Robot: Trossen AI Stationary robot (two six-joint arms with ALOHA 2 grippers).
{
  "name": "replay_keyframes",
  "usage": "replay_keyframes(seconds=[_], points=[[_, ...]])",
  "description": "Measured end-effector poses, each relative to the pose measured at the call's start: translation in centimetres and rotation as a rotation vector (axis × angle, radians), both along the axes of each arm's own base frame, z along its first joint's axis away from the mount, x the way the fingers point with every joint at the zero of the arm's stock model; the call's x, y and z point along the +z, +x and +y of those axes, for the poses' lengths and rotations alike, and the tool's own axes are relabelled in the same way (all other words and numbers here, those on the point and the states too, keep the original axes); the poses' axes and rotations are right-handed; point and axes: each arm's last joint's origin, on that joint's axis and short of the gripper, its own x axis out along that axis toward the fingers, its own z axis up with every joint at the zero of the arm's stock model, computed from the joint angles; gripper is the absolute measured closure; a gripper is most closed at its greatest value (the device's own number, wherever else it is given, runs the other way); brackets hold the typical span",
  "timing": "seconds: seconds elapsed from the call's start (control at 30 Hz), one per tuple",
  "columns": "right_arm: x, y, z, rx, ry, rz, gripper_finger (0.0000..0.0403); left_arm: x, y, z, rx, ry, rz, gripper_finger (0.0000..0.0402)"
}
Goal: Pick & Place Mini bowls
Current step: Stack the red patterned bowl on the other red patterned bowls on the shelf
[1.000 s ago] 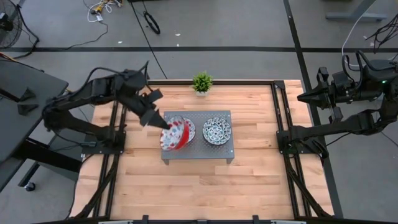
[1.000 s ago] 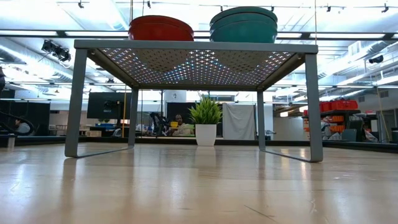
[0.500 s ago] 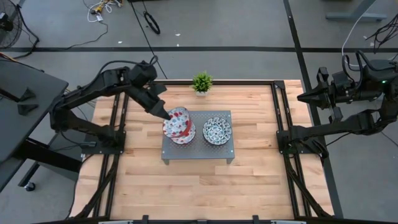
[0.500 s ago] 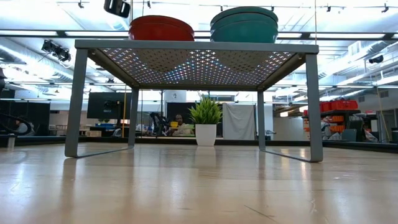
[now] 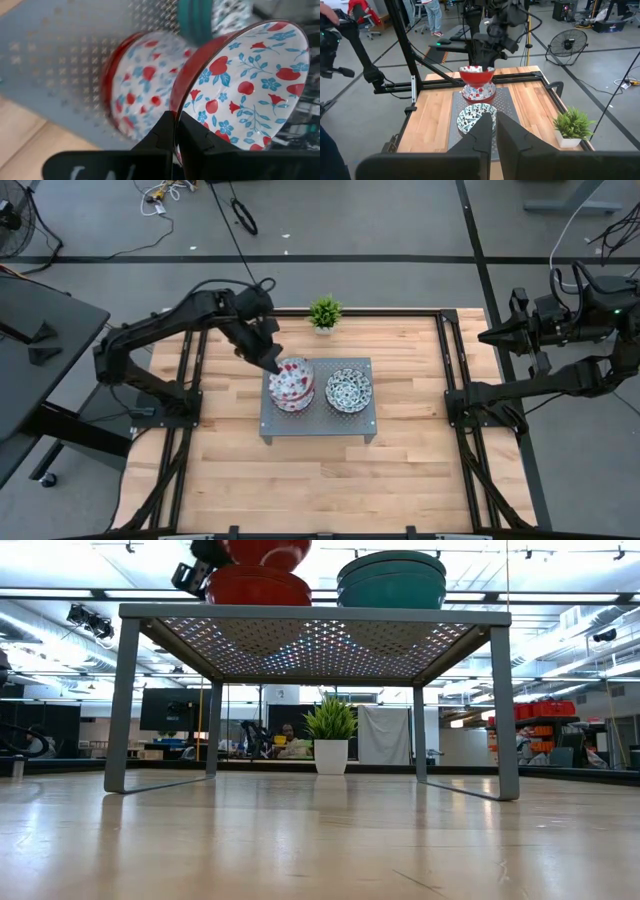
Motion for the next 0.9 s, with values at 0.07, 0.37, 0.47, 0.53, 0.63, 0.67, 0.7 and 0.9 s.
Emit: replay_keyframes(seconds=[0.07,0.37,0.47,0.53,0.63,0.67,0.7,0.9], points=[[0.0,0.0,0.0,0.000,0.000,0.000,0.0373,-0.3,-0.2,-0.2,-0.007,0.017,0.045,0.0388],[0.0,0.0,0.0,0.000,0.000,0.000,0.0373,-0.7,-0.7,-0.3,0.006,0.083,0.126,0.0388],[0.0,0.0,0.0,0.000,0.000,0.000,0.0373,-0.8,-0.5,-0.4,0.001,0.110,0.136,0.0388],[0.0,0.0,0.0,0.000,0.000,0.000,0.0373,-1.1,-0.2,-0.5,-0.014,0.122,0.145,0.0388],[0.0,0.0,0.0,0.000,0.000,-0.001,0.0373,-1.4,0.3,-0.9,-0.031,0.132,0.150,0.0388],[0.0,0.0,0.0,0.000,0.000,0.000,0.0373,-1.5,0.5,-0.9,-0.036,0.136,0.153,0.0388],[0.0,0.0,0.0,0.000,0.000,0.000,0.0373,-1.7,0.7,-0.8,-0.037,0.145,0.161,0.0388],[0.0,0.0,0.0,0.000,0.000,0.000,0.0373,-2.5,1.5,-0.9,-0.072,0.162,0.178,0.0388]])
